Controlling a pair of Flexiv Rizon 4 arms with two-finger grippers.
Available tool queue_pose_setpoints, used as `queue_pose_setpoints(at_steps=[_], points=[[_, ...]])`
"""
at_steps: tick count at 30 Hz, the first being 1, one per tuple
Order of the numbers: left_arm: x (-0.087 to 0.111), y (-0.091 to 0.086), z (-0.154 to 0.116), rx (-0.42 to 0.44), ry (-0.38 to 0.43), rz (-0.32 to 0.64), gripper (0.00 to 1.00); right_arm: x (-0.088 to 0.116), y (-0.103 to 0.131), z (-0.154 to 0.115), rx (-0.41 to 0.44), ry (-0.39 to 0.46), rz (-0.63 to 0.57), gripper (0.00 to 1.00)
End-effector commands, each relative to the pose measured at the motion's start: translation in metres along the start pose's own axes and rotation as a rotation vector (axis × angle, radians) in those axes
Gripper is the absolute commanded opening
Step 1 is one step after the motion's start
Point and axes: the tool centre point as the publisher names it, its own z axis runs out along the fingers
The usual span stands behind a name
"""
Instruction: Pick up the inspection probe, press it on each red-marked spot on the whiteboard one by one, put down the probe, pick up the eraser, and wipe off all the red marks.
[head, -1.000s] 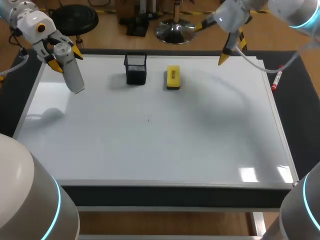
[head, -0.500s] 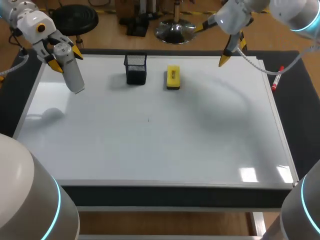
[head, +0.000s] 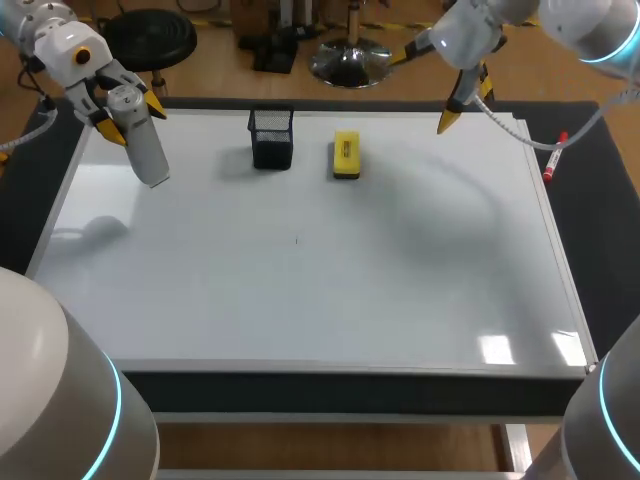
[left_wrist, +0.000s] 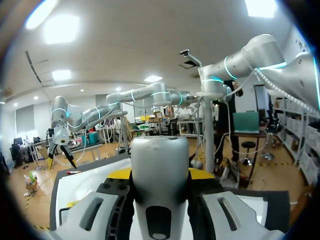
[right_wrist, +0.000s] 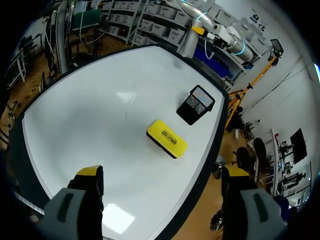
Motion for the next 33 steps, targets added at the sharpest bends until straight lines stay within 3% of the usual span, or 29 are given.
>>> queue_pose_setpoints(at_steps=[1, 6, 13, 22, 33], points=[[0.009, -0.016, 0.019, -0.055, -0.115, 0.000, 0.00, 0.000, 0.000, -0.001, 0.003, 0.004, -0.001, 1.00], [0.010, -0.029, 0.028, -0.083, -0.230, -0.040, 0.00, 0.000, 0.000, -0.001, 0.003, 0.004, -0.001, 1.00], [-0.008, -0.037, 0.020, -0.093, -0.342, -0.070, 0.00, 0.000, 0.000, -0.001, 0.003, 0.004, -0.001, 1.00], [-0.049, -0.036, -0.002, -0.115, -0.439, -0.088, 0.00, 0.000, 0.000, -0.001, 0.003, 0.004, -0.001, 1.00], [-0.093, -0.033, -0.039, -0.122, -0.475, -0.078, 0.00, 0.000, 0.000, -0.001, 0.003, 0.004, -0.001, 1.00]])
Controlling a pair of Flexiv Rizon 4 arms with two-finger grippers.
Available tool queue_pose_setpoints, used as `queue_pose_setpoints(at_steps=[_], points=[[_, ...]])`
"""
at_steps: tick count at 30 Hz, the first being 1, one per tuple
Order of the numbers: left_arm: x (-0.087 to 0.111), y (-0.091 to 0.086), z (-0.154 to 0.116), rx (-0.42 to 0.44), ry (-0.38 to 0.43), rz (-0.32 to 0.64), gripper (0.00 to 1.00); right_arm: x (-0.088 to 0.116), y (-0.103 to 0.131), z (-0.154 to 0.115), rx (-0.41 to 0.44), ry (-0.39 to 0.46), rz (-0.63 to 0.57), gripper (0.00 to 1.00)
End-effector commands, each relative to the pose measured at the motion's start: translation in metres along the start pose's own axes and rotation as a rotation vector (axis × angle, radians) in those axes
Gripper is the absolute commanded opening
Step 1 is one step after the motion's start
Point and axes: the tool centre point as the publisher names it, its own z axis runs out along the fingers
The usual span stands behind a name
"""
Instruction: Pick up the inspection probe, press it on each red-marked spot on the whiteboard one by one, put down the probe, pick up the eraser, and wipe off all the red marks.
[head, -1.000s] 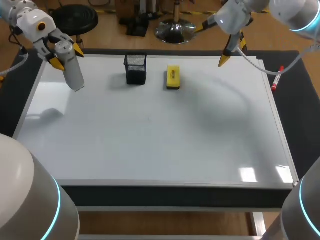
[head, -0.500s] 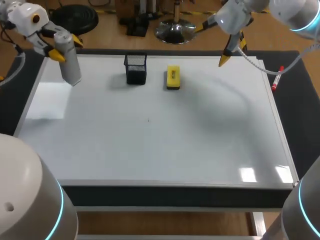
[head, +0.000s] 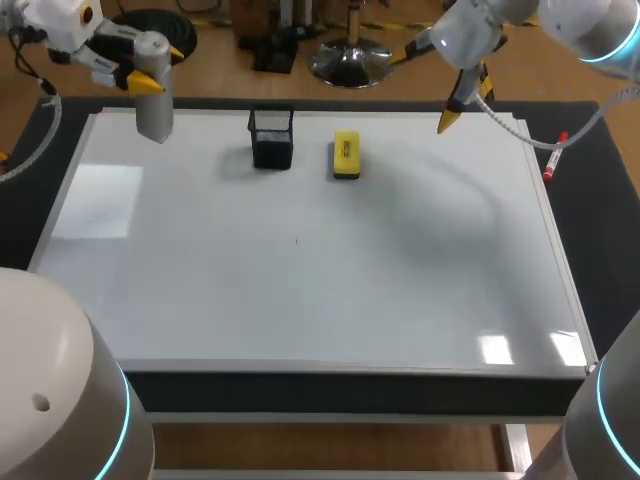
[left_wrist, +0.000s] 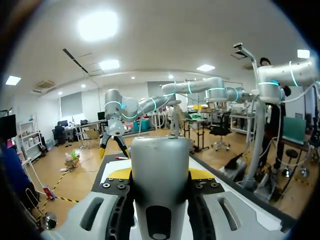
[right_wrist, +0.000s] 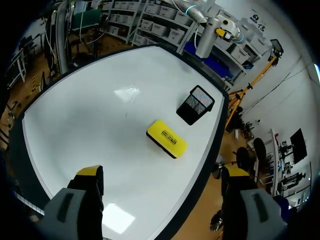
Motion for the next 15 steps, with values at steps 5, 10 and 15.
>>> queue_pose_setpoints(at_steps=[5, 10, 15], points=[[-0.034, -0.003, -0.004, 0.010, -0.021, 0.028, 0.00, 0.000, 0.000, -0.001, 0.004, 0.004, -0.002, 1.00], [-0.052, 0.000, -0.005, 0.047, -0.046, 0.050, 0.00, 0.000, 0.000, -0.001, 0.004, 0.004, -0.002, 1.00], [-0.071, 0.003, -0.007, 0.088, -0.060, 0.072, 0.00, 0.000, 0.000, -0.001, 0.004, 0.004, -0.002, 1.00]])
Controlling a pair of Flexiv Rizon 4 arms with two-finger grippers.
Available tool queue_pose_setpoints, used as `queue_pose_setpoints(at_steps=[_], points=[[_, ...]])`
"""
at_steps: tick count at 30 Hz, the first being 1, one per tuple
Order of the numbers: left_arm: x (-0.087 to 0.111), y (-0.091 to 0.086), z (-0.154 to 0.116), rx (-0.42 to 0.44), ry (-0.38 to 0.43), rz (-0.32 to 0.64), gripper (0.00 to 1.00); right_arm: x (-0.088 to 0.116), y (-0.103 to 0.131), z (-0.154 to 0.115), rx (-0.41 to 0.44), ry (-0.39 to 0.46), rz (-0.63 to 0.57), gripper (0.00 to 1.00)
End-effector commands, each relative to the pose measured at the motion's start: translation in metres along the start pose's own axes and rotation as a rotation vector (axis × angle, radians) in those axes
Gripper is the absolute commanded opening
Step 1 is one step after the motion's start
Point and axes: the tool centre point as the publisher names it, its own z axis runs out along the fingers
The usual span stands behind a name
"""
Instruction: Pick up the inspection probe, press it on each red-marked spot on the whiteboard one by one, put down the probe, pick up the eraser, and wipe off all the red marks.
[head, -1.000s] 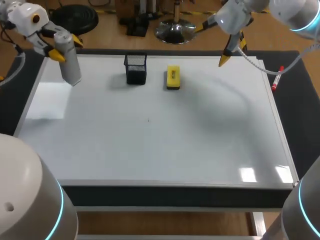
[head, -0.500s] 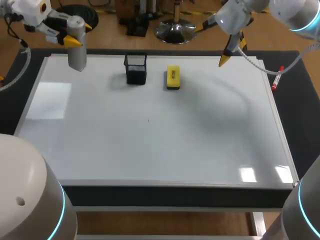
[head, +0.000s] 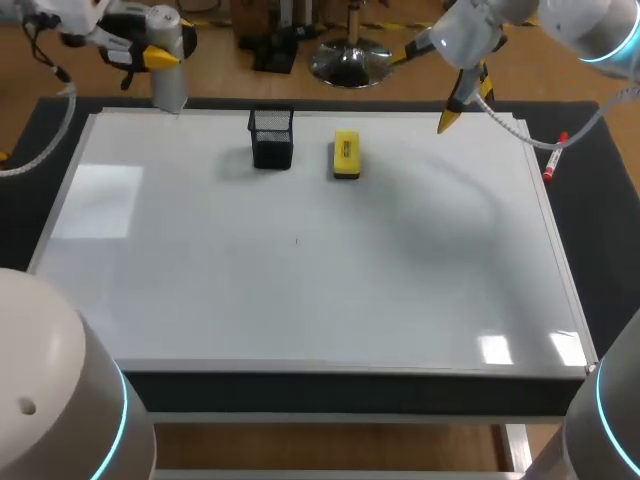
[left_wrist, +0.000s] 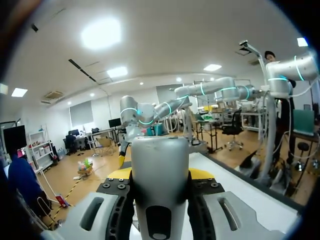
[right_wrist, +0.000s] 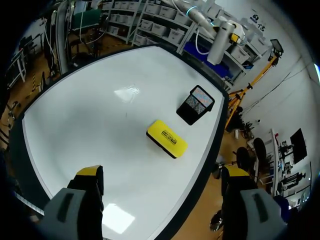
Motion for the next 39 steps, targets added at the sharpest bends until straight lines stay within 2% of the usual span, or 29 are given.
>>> queue_pose_setpoints(at_steps=[1, 10, 17, 24, 31, 33, 37, 39], points=[[-0.020, 0.011, 0.000, 0.047, 0.022, 0.003, 0.00, 0.000, 0.000, -0.001, 0.003, 0.003, -0.002, 1.00], [-0.059, 0.018, 0.012, 0.095, -0.017, 0.024, 0.00, 0.000, 0.000, -0.001, 0.003, 0.003, -0.002, 1.00], [-0.076, 0.018, 0.034, 0.130, -0.017, 0.056, 0.00, 0.000, 0.000, -0.001, 0.003, 0.003, -0.002, 1.00], [-0.079, 0.015, 0.059, 0.141, -0.023, 0.088, 0.00, 0.000, 0.000, -0.001, 0.003, 0.003, -0.002, 1.00], [-0.079, 0.017, 0.079, 0.164, -0.080, 0.105, 0.00, 0.000, 0.000, -0.001, 0.003, 0.003, -0.002, 1.00], [-0.078, 0.019, 0.084, 0.168, -0.072, 0.105, 0.00, 0.000, 0.000, -0.001, 0.003, 0.003, -0.002, 1.00], [-0.070, 0.018, 0.089, 0.115, -0.054, 0.092, 0.00, 0.000, 0.000, -0.001, 0.003, 0.003, -0.002, 1.00], [-0.070, 0.018, 0.089, 0.115, -0.054, 0.092, 0.00, 0.000, 0.000, -0.001, 0.003, 0.003, -0.002, 1.00]])
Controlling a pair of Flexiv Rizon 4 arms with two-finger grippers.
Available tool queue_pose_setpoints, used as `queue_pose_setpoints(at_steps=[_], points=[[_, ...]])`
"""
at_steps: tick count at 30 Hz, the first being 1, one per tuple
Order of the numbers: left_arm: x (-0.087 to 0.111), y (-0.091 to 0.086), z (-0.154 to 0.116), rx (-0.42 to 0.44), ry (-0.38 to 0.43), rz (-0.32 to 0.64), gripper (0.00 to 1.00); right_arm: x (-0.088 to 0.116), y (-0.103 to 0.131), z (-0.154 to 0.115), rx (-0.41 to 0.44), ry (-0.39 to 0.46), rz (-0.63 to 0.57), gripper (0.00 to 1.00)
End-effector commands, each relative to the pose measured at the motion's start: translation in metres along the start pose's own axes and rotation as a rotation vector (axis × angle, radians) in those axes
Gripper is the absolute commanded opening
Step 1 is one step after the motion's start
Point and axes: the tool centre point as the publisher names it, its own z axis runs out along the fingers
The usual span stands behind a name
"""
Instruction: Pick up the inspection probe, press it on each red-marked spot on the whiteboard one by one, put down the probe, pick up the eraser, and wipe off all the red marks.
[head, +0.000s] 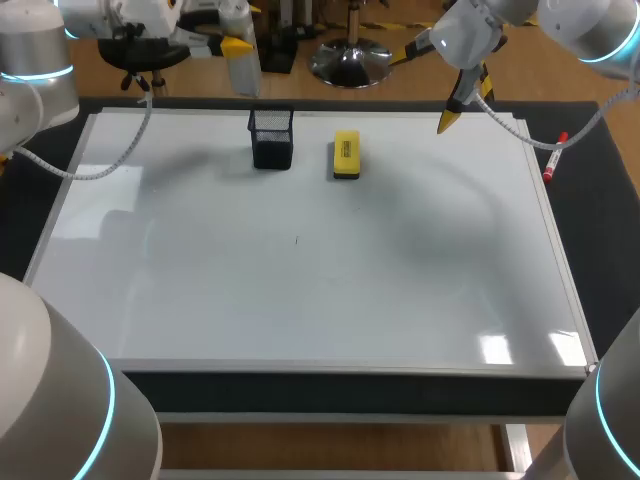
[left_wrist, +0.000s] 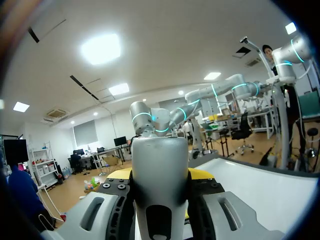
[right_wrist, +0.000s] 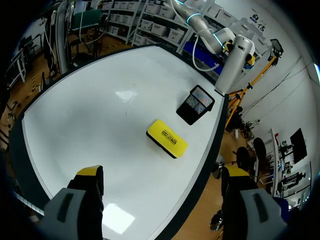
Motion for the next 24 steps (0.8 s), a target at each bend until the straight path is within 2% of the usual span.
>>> queue_pose_setpoints(at_steps=[1, 18, 24], points=[[0.006, -0.012, 0.004, -0.030, -0.023, 0.002, 0.00, 0.000, 0.000, -0.001, 0.002, 0.004, -0.002, 1.00], [0.006, -0.012, 0.004, -0.030, -0.023, 0.002, 0.00, 0.000, 0.000, -0.001, 0.002, 0.004, -0.002, 1.00], [0.017, -0.007, 0.005, 0.031, -0.182, -0.030, 0.00, 0.000, 0.000, -0.001, 0.002, 0.004, -0.002, 1.00]])
